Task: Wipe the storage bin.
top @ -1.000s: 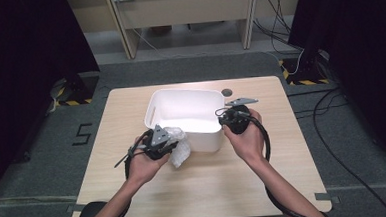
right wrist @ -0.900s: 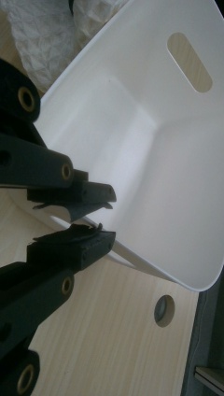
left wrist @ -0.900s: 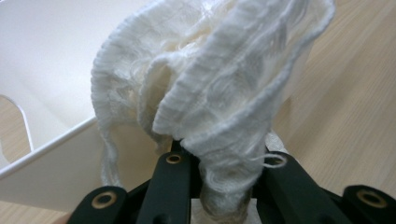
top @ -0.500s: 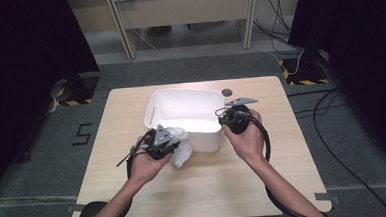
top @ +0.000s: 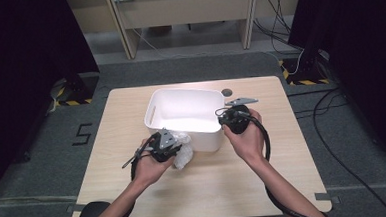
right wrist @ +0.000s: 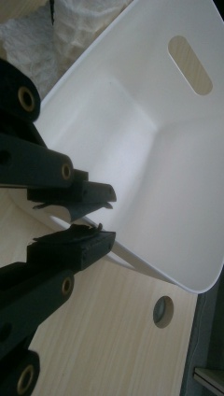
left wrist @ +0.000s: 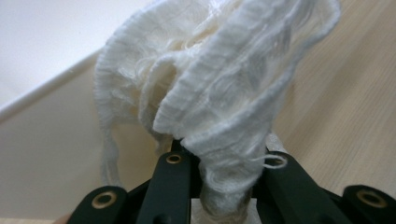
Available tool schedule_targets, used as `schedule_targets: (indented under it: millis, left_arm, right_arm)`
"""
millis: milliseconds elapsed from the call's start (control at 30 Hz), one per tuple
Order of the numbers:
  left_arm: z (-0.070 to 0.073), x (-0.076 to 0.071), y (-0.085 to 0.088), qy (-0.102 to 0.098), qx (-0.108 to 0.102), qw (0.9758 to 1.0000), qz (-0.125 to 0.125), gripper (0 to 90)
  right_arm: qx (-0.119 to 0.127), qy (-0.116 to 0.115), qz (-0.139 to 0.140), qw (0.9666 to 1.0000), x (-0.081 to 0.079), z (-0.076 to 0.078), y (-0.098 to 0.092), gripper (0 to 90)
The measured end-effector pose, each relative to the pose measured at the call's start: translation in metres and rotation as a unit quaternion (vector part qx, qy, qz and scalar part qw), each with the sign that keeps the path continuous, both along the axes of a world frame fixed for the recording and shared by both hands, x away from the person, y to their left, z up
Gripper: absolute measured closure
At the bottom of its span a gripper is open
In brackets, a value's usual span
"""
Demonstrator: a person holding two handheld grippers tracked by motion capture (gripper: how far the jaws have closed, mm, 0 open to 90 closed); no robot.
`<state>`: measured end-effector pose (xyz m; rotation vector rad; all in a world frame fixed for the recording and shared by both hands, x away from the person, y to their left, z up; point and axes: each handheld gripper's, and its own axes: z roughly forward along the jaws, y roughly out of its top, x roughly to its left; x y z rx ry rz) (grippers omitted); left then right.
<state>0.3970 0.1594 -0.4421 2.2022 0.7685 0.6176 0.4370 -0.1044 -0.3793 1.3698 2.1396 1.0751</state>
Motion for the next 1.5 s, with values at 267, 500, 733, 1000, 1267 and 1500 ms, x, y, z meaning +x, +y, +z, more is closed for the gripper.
schedule_targets:
  millis: [267,500,733,1000,1267,1500]
  left_arm:
    - [-0.012,0.002,-0.001,-0.001,0.018,0.9998,0.004,78.2]
    - [-0.02,0.005,-0.002,-0.002,0.027,0.9996,0.007,78.2]
    - [-0.021,0.007,-0.001,0.001,0.029,0.9995,0.009,78.2]
    - [-0.021,0.008,-0.003,0.002,0.03,0.9995,0.009,78.2]
    - [-0.021,0.008,-0.009,0.005,0.024,0.9997,0.004,78.2]
    - [-0.021,0.008,-0.014,0.004,0.023,0.9997,-0.001,78.2]
  right_arm:
    - [0.001,-0.001,0.0,1.0,0.0,0.0,0.0,76.3]
    - [0.001,-0.002,0.001,1.0,0.0,0.0,0.001,76.4]
    - [0.001,-0.003,0.001,1.0,-0.001,0.001,0.001,76.6]
    - [0.001,-0.003,0.001,1.0,-0.001,0.001,0.002,76.5]
    - [0.001,-0.004,0.002,1.0,-0.001,0.001,0.002,76.5]
    - [0.0,-0.004,0.003,1.0,0.0,0.001,0.001,76.5]
